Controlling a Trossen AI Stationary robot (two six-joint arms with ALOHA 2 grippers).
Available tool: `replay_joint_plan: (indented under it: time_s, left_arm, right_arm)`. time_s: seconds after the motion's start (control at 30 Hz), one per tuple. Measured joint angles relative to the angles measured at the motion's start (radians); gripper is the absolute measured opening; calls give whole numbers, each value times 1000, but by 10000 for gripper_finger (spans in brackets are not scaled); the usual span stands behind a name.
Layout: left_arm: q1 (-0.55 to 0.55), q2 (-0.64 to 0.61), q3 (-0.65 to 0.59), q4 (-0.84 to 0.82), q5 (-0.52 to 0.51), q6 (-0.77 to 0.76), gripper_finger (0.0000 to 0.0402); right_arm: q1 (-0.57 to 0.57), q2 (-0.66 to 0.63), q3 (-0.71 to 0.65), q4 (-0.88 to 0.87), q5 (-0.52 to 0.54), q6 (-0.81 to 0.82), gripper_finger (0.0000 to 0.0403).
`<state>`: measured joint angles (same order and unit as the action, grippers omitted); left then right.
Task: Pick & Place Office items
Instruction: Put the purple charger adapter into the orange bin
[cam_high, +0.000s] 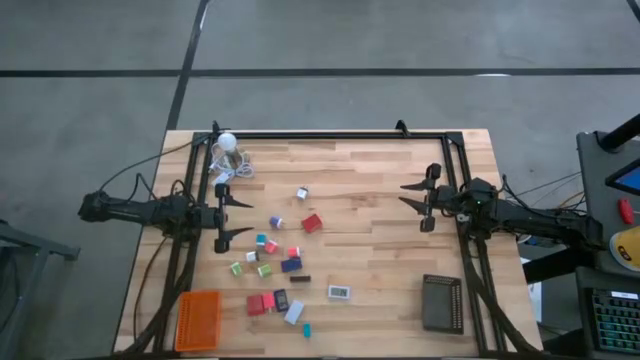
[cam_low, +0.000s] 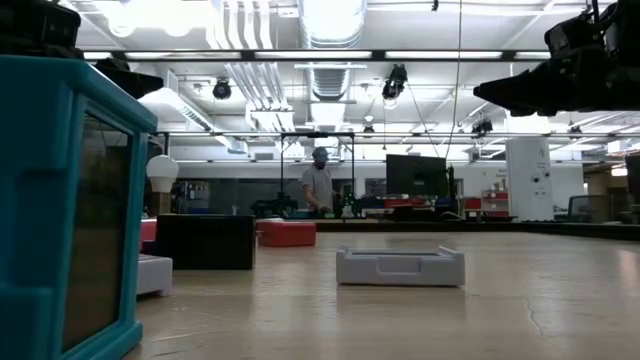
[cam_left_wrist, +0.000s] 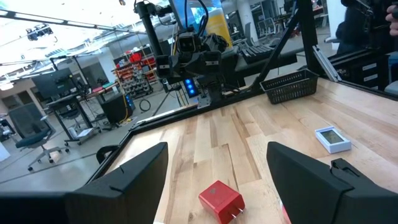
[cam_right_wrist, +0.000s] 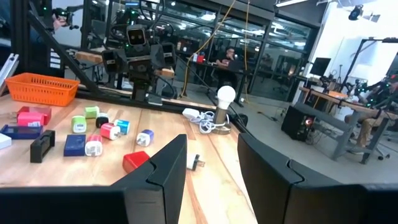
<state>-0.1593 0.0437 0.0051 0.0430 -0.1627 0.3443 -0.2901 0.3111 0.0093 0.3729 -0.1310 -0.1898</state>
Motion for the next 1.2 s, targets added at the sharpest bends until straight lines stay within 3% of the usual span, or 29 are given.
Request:
replay_joint_plan:
  time_s: [1.2]
  left_arm:
    - [0,0,0,0,0,0,275]
  right_arm:
    - [0,-1,0,-1,0,-5,139]
